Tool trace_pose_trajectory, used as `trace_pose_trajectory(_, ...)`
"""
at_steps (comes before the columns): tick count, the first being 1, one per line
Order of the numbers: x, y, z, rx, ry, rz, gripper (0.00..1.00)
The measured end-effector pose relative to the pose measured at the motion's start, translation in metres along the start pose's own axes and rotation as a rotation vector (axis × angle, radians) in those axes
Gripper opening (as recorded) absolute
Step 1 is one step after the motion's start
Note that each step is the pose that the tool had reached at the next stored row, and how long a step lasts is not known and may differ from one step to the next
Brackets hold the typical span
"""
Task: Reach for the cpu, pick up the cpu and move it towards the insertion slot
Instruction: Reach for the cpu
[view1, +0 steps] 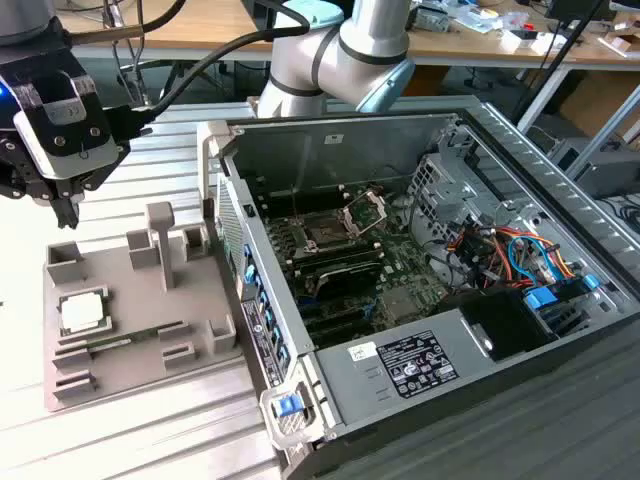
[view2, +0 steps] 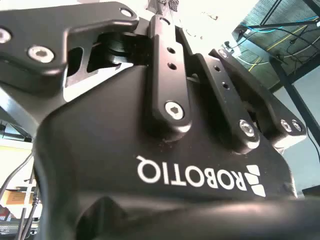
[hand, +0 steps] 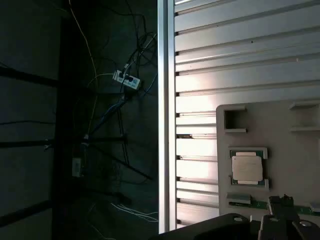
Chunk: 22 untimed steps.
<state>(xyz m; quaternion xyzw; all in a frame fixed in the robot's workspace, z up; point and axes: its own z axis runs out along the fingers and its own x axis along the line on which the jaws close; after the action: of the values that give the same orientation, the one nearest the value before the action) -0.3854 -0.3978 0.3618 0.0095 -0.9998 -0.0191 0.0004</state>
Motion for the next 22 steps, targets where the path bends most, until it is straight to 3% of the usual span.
trace_pose_trajectory(22, 0.0007, -0.0001, 0.0042, 0.0, 0.0001, 0.0, 0.1)
